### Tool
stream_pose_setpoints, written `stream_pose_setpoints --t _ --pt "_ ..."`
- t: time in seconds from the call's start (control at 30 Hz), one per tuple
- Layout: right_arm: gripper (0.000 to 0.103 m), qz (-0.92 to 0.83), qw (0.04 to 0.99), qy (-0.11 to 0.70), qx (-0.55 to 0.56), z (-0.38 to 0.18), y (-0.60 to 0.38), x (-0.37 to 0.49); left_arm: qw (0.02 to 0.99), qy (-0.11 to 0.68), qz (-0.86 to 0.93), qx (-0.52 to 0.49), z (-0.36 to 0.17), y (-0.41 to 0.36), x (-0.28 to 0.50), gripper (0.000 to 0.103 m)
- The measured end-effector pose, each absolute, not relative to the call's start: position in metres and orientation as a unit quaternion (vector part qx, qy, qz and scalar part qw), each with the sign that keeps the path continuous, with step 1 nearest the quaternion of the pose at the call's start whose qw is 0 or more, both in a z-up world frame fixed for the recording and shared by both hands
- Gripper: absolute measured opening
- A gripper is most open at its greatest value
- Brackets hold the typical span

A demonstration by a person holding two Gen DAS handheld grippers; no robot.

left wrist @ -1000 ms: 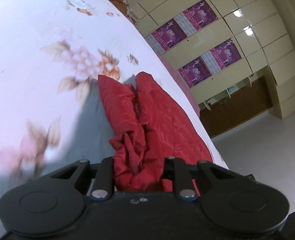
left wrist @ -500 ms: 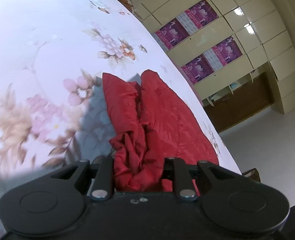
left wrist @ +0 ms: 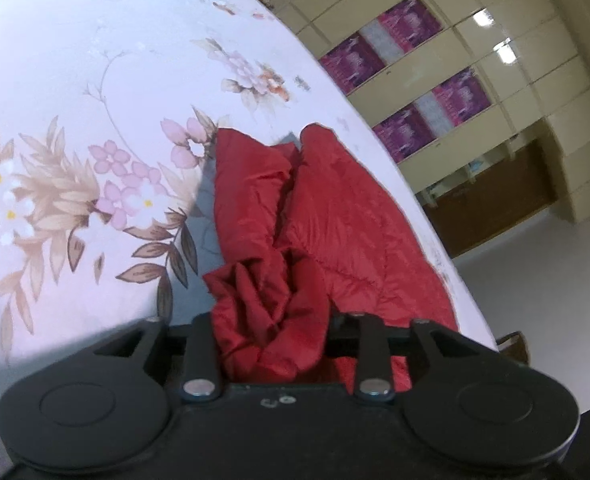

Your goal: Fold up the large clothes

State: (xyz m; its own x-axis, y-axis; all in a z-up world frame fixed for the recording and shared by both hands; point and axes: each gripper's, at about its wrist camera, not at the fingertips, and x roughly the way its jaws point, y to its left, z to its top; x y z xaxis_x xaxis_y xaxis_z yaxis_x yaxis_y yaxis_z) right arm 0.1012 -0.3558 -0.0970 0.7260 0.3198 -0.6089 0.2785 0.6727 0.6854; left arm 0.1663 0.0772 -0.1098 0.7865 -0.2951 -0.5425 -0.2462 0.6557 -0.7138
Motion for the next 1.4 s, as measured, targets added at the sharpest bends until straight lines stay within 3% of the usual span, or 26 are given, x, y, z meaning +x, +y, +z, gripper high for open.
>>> stream_pose_setpoints --t 0.03,0.13,0.27,0.3,0.33,0.37,0.4,0.47,0.73,0.87,0.97,1.13,1.4 --pt "0.030 0.010 0.835 0.372 0.405 -0.098 -0.357 0.099 0.848 0.319 -0.019 -0.424 -0.111 0.078 0.163 0.046" --pt "0.049 -0.018 0.849 0.357 0.389 -0.087 -0.366 0.086 0.844 0.317 -0.027 -0.431 -0.109 0.080 0.157 0.055" --pt "0.049 -0.085 0.880 0.309 0.352 -0.058 -0.373 0.056 0.837 0.321 -0.030 -0.443 -0.107 0.086 0.157 0.059" --pt "0.043 -0.089 0.886 0.302 0.341 -0.050 -0.370 0.056 0.838 0.324 -0.030 -0.438 -0.107 0.086 0.159 0.059" --pt "0.017 -0.086 0.891 0.299 0.331 -0.042 -0.365 0.058 0.840 0.326 -0.028 -0.433 -0.107 0.084 0.160 0.057" --pt "0.009 -0.074 0.894 0.300 0.325 -0.037 -0.358 0.062 0.841 0.327 -0.028 -0.431 -0.107 0.083 0.162 0.055" --pt "0.007 -0.060 0.897 0.303 0.315 -0.032 -0.349 0.068 0.841 0.328 -0.028 -0.429 -0.107 0.082 0.164 0.055" --pt "0.007 -0.023 0.904 0.312 0.292 -0.027 -0.322 0.084 0.841 0.337 -0.029 -0.423 -0.106 0.081 0.170 0.040" --pt "0.007 0.086 0.895 0.355 0.255 -0.034 -0.217 0.118 0.843 0.339 -0.035 -0.417 -0.111 0.082 0.173 0.042" --pt "0.007 0.104 0.900 0.356 0.230 -0.038 -0.190 0.132 0.852 0.335 -0.032 -0.401 -0.106 0.079 0.170 0.028" --pt "0.007 0.124 0.897 0.367 0.214 -0.048 -0.178 0.154 0.856 0.329 -0.028 -0.399 -0.102 0.078 0.169 0.022" --pt "0.000 0.114 0.878 0.425 0.190 -0.093 -0.168 0.180 0.867 0.308 -0.022 -0.390 -0.085 0.070 0.162 0.019" --pt "0.000 0.133 0.882 0.401 0.209 -0.053 -0.190 0.153 0.891 0.312 -0.010 -0.329 -0.059 0.054 0.161 0.019"
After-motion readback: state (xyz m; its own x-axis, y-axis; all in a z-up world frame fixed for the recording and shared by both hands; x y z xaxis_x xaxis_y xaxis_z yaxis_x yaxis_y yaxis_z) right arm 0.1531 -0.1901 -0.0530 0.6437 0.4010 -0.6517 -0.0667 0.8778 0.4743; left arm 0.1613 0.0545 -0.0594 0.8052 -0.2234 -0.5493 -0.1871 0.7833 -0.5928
